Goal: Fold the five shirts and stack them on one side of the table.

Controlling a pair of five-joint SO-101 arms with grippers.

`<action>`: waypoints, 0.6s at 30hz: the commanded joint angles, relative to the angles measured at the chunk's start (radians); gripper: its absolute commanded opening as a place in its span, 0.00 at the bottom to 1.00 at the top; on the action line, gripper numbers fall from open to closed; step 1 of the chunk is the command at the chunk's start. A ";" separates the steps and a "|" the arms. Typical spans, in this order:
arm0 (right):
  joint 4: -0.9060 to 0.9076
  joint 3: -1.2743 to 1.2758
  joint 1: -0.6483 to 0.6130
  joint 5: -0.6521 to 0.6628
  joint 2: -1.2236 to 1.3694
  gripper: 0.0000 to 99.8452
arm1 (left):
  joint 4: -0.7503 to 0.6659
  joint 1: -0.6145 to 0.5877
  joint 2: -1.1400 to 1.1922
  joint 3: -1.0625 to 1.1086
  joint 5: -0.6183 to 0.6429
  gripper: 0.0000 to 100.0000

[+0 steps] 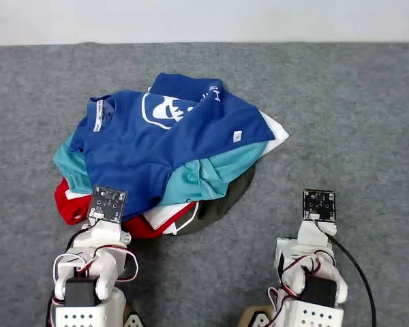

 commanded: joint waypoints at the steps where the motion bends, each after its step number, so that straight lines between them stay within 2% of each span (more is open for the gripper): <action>1: 0.007 0.015 -0.001 0.011 -0.008 0.01 | 0.003 -0.003 -0.009 -0.002 -0.006 0.02; 13: 0.007 0.015 -0.001 0.011 -0.008 0.01 | 0.003 0.003 -0.009 -0.002 -0.008 0.02; 18: 0.007 0.015 -0.001 0.011 -0.008 0.01 | -0.038 0.089 -0.009 -0.041 -0.005 0.02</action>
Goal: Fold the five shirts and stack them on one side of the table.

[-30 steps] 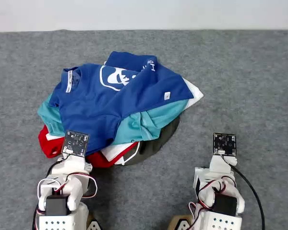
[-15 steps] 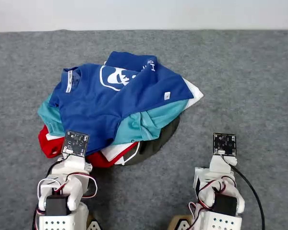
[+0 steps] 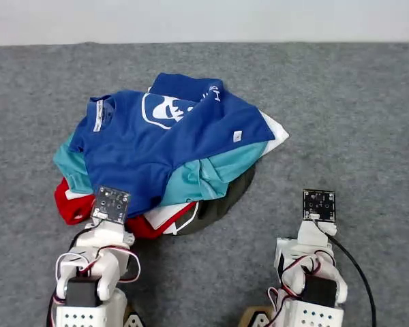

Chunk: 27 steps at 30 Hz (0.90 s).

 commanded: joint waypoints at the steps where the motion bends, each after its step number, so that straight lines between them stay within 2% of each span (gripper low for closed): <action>1: 0.007 0.015 -0.001 0.011 -0.008 0.01 | -0.049 0.038 -0.009 -0.077 -0.003 0.02; 5: 0.007 0.015 -0.001 0.011 -0.008 0.01 | -0.032 0.044 -0.003 -0.214 0.100 0.02; 13: 0.007 0.015 -0.001 0.011 -0.008 0.01 | 0.023 0.183 0.071 -0.467 0.087 0.02; 17: 0.007 0.015 -0.001 0.011 -0.008 0.01 | 0.052 0.249 0.338 -0.653 0.087 0.02; 24: 0.007 0.015 -0.001 0.011 -0.008 0.01 | 0.192 0.256 0.971 -1.158 0.081 0.02; 27: 0.007 0.015 -0.001 0.011 -0.008 0.01 | 0.241 0.256 1.203 -1.351 -0.005 0.02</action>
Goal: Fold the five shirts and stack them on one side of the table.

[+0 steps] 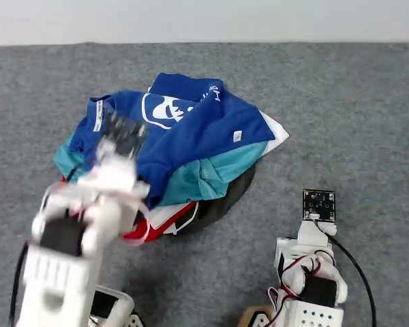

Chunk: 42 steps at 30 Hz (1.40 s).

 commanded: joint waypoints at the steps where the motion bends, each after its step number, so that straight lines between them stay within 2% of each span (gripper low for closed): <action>1: 0.007 0.015 -0.001 0.011 -0.008 0.01 | 0.051 0.008 0.301 -0.262 -0.133 0.02; 5: 0.007 0.015 -0.001 0.011 -0.008 0.01 | 0.048 0.002 0.511 -0.403 -0.310 0.02; 9: 0.007 0.015 -0.001 0.011 -0.008 0.01 | 0.051 0.000 0.643 -0.495 -0.356 0.04; 14: 0.007 0.015 -0.001 0.011 -0.008 0.01 | 0.057 -0.008 0.760 -0.544 -0.347 0.26; 16: 0.007 0.015 -0.001 0.011 -0.008 0.01 | 0.083 -0.009 0.804 -0.570 -0.339 0.30; 23: 0.007 0.015 -0.001 0.011 -0.008 0.01 | 0.100 -0.009 1.028 -0.680 -0.423 0.30; 32: 0.007 0.015 -0.001 0.011 -0.008 0.01 | 0.100 -0.008 1.395 -0.885 -0.425 0.30; 36: 0.007 0.015 -0.001 0.011 -0.008 0.01 | 0.100 -0.025 1.488 -0.944 -0.420 0.27; 42: 0.007 0.015 -0.001 0.011 -0.008 0.01 | 0.103 -0.044 1.513 -0.980 -0.453 0.01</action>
